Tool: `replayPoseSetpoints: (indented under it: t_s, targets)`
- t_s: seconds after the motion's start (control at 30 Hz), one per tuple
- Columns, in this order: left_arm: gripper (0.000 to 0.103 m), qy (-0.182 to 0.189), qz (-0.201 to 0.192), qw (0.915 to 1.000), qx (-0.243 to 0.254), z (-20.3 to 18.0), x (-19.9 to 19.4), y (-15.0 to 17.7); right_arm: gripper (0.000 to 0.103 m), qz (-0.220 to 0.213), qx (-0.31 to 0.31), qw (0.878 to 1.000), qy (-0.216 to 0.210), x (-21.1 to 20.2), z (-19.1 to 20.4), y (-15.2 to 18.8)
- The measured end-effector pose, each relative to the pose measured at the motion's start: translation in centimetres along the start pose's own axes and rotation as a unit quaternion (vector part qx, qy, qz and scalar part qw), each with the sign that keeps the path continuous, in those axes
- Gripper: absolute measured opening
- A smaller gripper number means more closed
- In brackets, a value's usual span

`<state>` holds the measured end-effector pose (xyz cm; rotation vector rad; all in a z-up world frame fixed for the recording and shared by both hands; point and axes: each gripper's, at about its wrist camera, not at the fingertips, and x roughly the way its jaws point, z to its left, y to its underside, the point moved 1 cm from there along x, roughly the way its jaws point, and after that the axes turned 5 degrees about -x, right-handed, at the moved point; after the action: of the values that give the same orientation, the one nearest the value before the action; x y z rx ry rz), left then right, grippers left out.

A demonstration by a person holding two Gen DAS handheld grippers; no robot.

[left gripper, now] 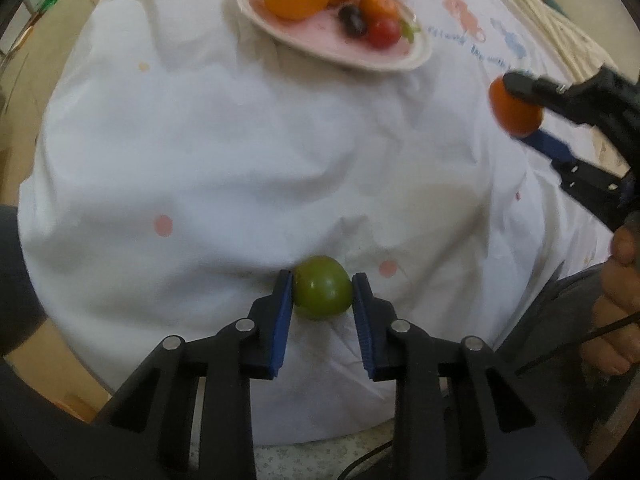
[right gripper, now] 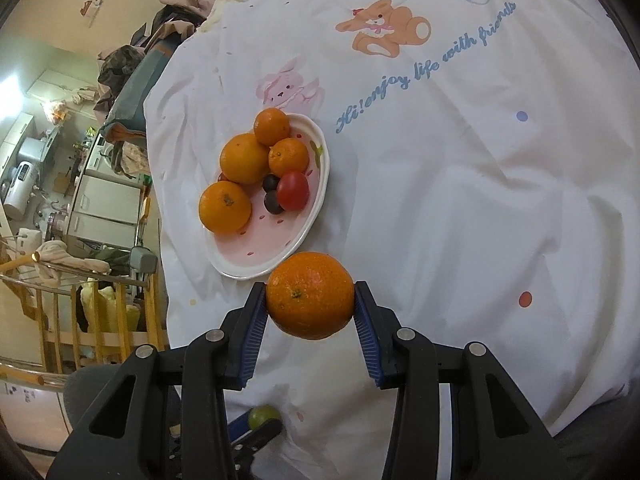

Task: Organize fruits
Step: 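Grasp a small green fruit with the left gripper while the right gripper holds the tangerine, then carry the tangerine and green fruit over the pink plate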

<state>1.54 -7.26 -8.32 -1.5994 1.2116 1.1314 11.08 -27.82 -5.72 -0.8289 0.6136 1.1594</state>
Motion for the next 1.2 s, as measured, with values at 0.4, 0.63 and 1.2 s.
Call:
replayPoseSetpoints:
  t_s: [0.4, 0.63, 1.2]
  targets:
    - [0.026, 0.014, -0.108, 0.994, 0.015, 1.4, -7.3, -8.3, 0.045, -0.023, 0.003, 1.0, -0.016, -1.2, 0.0, -1.3]
    - [0.026, 0.0, -0.127, 0.9913, 0.033, 0.8, -6.9, -11.9, 0.045, -0.031, -0.019, 0.999, -0.012, -0.7, 0.7, -4.1]
    - [0.026, -0.021, -0.079, 0.9963, 0.026, -1.3, 1.9, -16.1, 0.045, 0.023, -0.071, 0.997, -0.022, 7.2, 2.8, -10.0]
